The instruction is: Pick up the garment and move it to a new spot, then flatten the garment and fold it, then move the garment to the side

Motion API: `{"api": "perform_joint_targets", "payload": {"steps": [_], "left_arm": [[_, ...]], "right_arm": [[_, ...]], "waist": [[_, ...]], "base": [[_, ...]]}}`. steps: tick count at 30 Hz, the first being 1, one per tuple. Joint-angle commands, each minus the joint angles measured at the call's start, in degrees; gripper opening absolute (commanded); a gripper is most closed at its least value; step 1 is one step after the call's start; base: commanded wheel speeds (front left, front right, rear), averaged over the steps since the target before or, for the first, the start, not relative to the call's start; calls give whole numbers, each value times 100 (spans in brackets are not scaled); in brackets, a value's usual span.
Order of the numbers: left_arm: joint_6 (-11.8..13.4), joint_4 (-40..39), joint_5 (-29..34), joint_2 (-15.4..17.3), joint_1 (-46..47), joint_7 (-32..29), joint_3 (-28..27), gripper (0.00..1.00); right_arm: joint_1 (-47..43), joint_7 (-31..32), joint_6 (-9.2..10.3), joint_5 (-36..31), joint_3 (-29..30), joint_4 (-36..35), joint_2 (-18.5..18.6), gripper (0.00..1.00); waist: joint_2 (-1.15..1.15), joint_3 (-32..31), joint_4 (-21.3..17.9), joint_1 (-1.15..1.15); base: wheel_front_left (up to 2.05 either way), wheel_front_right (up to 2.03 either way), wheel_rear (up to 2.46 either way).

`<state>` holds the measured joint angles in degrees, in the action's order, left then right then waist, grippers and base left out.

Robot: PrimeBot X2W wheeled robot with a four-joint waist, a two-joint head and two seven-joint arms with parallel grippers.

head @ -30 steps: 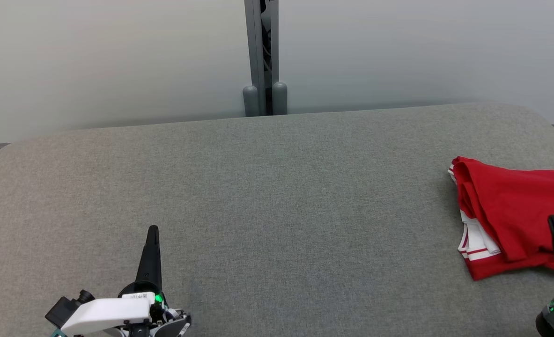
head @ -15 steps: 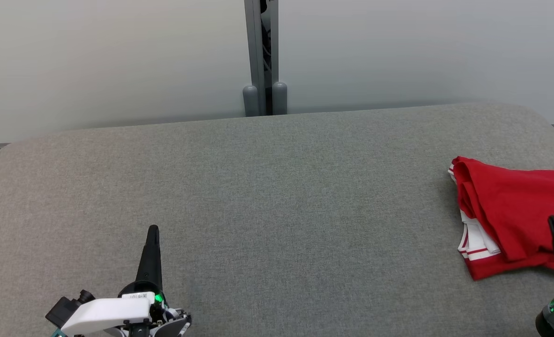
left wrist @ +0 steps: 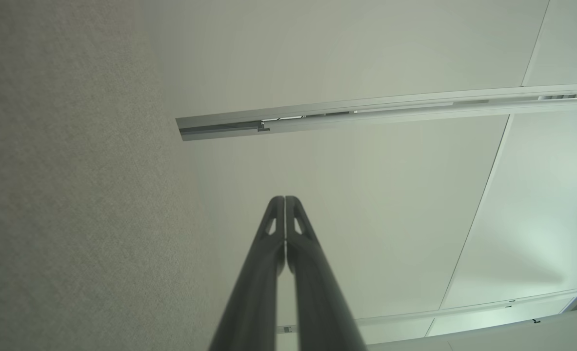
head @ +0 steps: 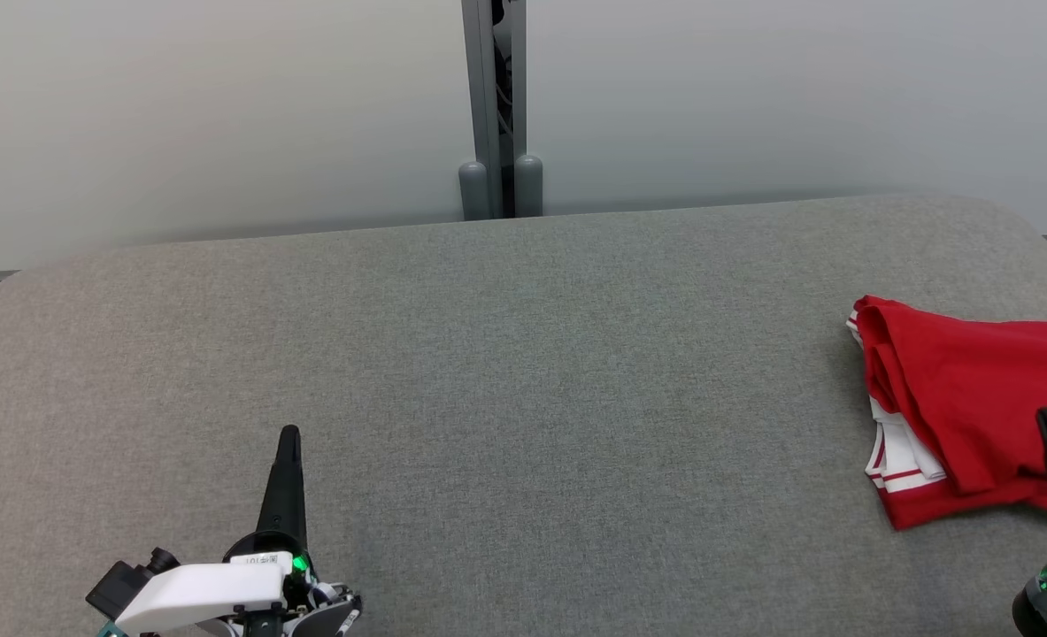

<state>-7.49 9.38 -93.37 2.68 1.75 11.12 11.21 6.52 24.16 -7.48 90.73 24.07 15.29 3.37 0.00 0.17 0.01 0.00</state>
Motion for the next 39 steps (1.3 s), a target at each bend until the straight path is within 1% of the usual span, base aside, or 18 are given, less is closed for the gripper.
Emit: {"api": "perform_joint_targets", "payload": {"steps": [1,39], "left_arm": [[-21,-3,-18,11,115,-8,-23,0],[-22,-6,-19,11,116,-7,-22,0]], "right_arm": [[45,12,-2,0,30,-12,17,0],[54,36,-2,-21,49,-12,2,0]], "waist": [[0,0,0,0],[0,0,0,0]], "base": [[0,0,0],[0,0,0]]}}
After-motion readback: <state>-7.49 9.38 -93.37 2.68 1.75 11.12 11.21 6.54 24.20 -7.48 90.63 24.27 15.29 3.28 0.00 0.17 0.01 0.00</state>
